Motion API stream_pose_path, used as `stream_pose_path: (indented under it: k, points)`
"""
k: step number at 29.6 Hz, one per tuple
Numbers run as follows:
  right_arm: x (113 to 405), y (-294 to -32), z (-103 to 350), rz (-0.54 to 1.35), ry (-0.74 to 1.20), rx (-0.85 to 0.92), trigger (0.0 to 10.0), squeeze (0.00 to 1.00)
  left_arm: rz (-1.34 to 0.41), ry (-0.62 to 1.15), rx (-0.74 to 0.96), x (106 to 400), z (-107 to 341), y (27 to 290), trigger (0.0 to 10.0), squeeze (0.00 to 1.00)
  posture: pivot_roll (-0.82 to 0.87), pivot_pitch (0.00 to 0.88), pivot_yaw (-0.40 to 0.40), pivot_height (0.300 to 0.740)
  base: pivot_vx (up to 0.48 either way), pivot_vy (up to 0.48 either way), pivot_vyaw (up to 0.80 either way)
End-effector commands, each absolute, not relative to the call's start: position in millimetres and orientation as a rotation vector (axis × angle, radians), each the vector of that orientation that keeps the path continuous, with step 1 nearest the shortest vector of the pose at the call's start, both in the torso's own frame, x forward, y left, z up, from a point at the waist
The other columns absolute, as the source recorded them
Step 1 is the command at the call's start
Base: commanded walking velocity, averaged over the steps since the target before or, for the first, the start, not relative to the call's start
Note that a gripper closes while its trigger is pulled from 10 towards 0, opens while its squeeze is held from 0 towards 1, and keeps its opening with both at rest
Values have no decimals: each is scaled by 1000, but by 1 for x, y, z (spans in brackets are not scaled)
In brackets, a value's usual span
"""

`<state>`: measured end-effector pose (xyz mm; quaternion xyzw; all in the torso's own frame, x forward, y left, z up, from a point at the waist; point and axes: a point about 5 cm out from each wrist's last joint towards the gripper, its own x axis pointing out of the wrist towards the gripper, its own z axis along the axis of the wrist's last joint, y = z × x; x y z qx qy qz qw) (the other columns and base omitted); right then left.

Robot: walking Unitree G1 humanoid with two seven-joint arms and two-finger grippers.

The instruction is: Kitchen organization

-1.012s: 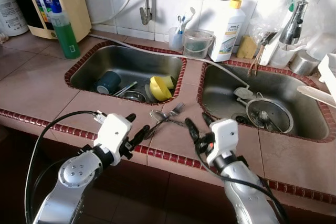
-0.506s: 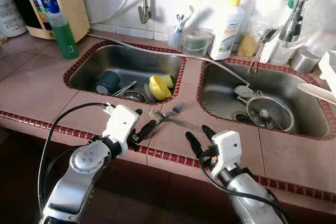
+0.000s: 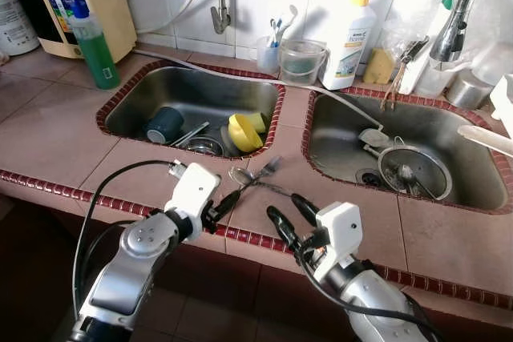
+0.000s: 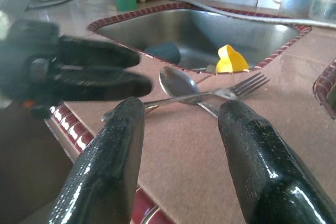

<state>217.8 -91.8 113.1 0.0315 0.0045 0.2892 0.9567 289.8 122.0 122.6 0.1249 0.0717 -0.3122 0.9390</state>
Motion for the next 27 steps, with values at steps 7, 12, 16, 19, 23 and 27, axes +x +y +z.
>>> stream_pose_path:
  k: [7, 12, 16, 19, 23, 27]
  points:
    - [211, -96, 113, 582, 29, 68, 10000, 0, -660, 135, 255, 294, 125, 117, 10000, 0, -137, 102, 11, 740, 0, 0, 0]
    - [209, -96, 114, 575, 36, 68, 10000, 0, -674, 145, 256, 290, 122, 116, 10000, 0, -139, 112, 15, 740, 0, 0, 0]
    - [208, -96, 114, 574, 40, 69, 10000, 0, -671, 157, 255, 289, 120, 118, 10000, 0, -139, 116, 16, 740, 0, 0, 0]
    - [208, -96, 115, 573, 41, 69, 10000, 0, -675, 163, 253, 287, 118, 117, 10000, 0, -141, 125, 18, 740, 0, 0, 0]
    - [206, -96, 116, 571, 42, 68, 10000, 0, -683, 174, 251, 286, 116, 115, 10000, 0, -144, 129, 18, 740, 0, 0, 0]
    - [205, -97, 117, 571, 42, 67, 10000, 0, -696, 182, 249, 284, 114, 113, 10000, 0, -147, 135, 19, 740, 0, 0, 0]
